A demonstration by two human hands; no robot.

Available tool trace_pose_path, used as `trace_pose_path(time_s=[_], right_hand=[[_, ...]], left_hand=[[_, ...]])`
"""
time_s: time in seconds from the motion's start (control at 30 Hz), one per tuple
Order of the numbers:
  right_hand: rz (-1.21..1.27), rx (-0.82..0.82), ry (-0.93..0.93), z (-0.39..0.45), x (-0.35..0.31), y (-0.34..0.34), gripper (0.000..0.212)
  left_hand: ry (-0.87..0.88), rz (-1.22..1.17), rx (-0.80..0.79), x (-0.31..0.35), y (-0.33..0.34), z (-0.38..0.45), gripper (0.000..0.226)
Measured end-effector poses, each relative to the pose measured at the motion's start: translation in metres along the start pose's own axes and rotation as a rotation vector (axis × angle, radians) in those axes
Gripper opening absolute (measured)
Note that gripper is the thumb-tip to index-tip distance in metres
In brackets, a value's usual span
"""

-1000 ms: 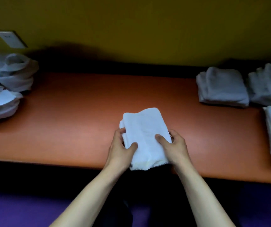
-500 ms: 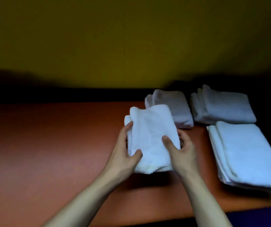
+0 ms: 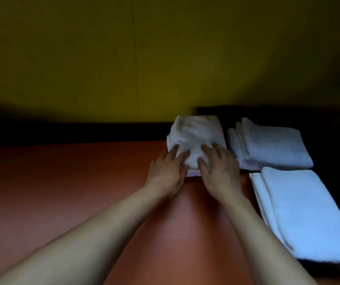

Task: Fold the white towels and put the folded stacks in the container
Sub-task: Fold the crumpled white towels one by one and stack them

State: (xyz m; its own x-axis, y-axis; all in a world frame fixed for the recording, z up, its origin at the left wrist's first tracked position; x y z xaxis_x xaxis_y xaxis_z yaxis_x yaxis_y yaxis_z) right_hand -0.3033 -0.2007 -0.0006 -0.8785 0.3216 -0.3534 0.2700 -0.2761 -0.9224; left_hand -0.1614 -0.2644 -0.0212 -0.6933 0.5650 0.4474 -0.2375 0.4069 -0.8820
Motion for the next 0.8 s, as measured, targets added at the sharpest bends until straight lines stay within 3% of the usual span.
trace_pose_path(time_s=[0.23,0.4,0.6,0.8], right_hand=[[-0.068,-0.09,0.028,-0.004,0.002,0.009,0.059],[0.001,-0.043,0.0,-0.02,-0.016,-0.004,0.051],[0.103,0.041,-0.068,-0.065,-0.071,-0.009,0.051],[0.173,0.006,-0.14,-0.107,-0.146,-0.003,0.054]], left_hand=[[0.014,0.088,-0.009,-0.003,0.005,-0.006,0.063],[0.048,0.144,0.038,-0.002,-0.014,-0.037,0.062],[0.038,0.178,0.111,-0.018,-0.041,-0.112,0.059],[-0.051,0.17,0.202,-0.056,-0.074,-0.193,0.057]])
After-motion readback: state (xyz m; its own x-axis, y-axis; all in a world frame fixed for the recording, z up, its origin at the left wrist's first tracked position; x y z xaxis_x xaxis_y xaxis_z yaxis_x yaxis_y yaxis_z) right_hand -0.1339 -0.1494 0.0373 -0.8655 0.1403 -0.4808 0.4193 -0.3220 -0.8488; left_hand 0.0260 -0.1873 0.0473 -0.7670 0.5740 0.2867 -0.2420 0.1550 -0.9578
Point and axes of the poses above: each hand's wrist, its own z-axis towards the middle knuckle, its own y-axis out of the palm, x = y × z, the point moved 7 cm from there along z, towards the middle knuckle, and after that the axes turned 9 degrees about -x, right-handed, at the moved point
